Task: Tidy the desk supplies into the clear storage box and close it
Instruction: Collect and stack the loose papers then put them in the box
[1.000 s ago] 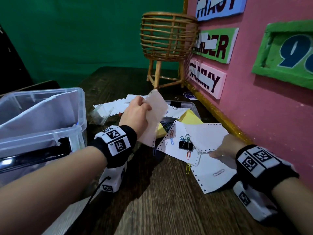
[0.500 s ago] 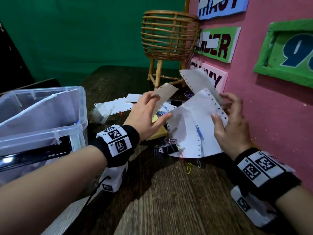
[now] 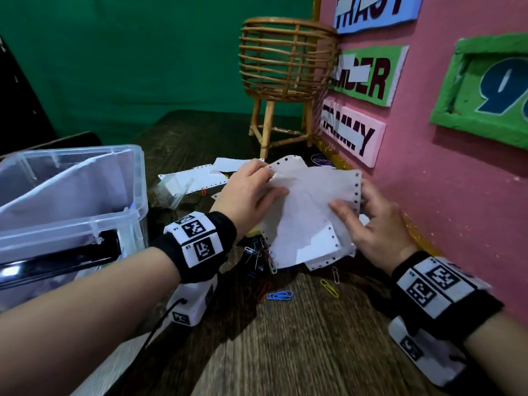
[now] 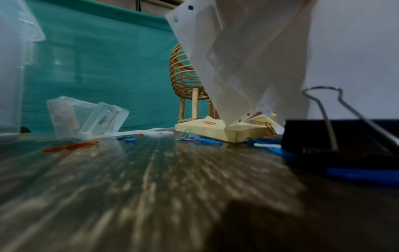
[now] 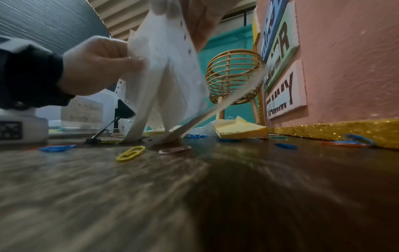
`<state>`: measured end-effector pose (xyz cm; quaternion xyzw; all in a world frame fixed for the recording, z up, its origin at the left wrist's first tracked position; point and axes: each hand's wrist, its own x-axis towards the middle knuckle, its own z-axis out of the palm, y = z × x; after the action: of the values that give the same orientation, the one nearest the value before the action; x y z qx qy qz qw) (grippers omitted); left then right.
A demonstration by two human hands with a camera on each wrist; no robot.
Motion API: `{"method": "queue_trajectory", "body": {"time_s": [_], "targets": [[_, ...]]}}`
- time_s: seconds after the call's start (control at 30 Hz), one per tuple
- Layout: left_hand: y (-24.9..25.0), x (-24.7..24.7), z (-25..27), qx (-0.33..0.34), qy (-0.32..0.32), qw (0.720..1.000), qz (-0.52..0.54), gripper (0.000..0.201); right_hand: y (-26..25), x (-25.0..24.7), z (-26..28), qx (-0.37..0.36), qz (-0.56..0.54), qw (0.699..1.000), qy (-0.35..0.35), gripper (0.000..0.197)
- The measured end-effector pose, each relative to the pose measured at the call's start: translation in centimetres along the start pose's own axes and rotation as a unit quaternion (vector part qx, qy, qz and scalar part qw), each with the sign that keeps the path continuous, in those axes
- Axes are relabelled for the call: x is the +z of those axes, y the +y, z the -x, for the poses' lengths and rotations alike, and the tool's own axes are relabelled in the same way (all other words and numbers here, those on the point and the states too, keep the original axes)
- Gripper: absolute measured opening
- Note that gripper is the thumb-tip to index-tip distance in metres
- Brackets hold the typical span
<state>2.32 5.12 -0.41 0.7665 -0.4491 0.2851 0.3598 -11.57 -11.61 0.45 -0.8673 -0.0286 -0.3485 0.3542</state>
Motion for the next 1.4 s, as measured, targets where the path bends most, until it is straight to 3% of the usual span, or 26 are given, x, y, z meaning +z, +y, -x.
{"method": "queue_trajectory", "body": {"time_s": [0.07, 0.17, 0.23, 0.37, 0.47, 0.57, 0.67, 0.77, 0.83, 0.9, 1.07, 1.13, 1.2, 1.27, 1.4], "targets": [[0.2, 0.1, -0.1, 0.013, 0.009, 1.000, 0.005, 0.032, -0.4, 0.2, 0.0, 0.039, -0.016, 0.998, -0.038, 0.042], [0.4, 0.0, -0.1, 0.029, 0.023, 0.999, 0.002, 0.031, -0.6, 0.8, 0.0, 0.087, 0.056, 0.994, -0.047, 0.026], [0.4, -0.1, -0.1, 0.014, 0.026, 0.999, -0.014, 0.036, -0.2, 0.9, -0.1, 0.079, 0.094, 0.992, 0.004, 0.016], [0.3, -0.6, -0.2, -0.095, 0.024, 0.995, -0.030, 0.059, -0.4, 0.5, -0.4, 0.052, 0.130, 0.982, 0.128, 0.022], [0.9, -0.8, -0.2, -0.109, -0.023, 0.994, 0.014, 0.068, -0.8, 0.4, -0.5, 0.036, 0.149, 0.976, 0.152, 0.030], [1.2, -0.7, -0.3, -0.102, -0.026, 0.994, 0.020, 0.046, -1.3, 0.3, -0.4, 0.047, 0.144, 0.978, 0.141, 0.033], [1.3, -0.7, -0.4, -0.070, 0.021, 0.997, 0.017, 0.023, -1.4, 0.3, -0.5, 0.141, 0.144, 0.973, 0.109, 0.038], [1.3, -0.9, -0.4, -0.066, 0.041, 0.997, 0.002, 0.014, -0.4, 0.6, -0.7, 0.226, 0.102, 0.954, 0.170, 0.046], [1.3, -1.1, -0.4, -0.088, 0.032, 0.996, 0.008, 0.009, 0.0, 0.4, -0.6, 0.274, 0.114, 0.939, 0.176, 0.054], [1.3, -1.2, -0.3, -0.098, 0.030, 0.994, 0.027, 0.013, 0.8, 0.3, -0.9, 0.245, 0.137, 0.940, 0.194, 0.038], [1.2, -1.6, -0.4, -0.156, 0.053, 0.983, 0.083, 0.036, 0.5, 0.2, -0.9, 0.179, 0.154, 0.955, 0.177, 0.036], [1.0, -1.7, -0.4, -0.164, 0.057, 0.980, 0.099, 0.039, 0.1, 0.1, -0.7, 0.144, 0.142, 0.969, 0.138, 0.034], [0.8, -1.5, -0.4, -0.165, 0.056, 0.979, 0.103, 0.031, -0.5, 0.3, -0.6, 0.123, 0.116, 0.982, 0.090, 0.040], [1.1, -1.3, -0.3, -0.133, 0.056, 0.985, 0.097, 0.027, -0.8, 0.6, -0.6, 0.113, 0.105, 0.986, 0.058, 0.047], [2.6, -0.8, 0.2, -0.017, 0.050, 0.995, 0.089, 0.019, -0.1, 0.9, -0.7, 0.125, 0.096, 0.986, 0.057, 0.056]]}}
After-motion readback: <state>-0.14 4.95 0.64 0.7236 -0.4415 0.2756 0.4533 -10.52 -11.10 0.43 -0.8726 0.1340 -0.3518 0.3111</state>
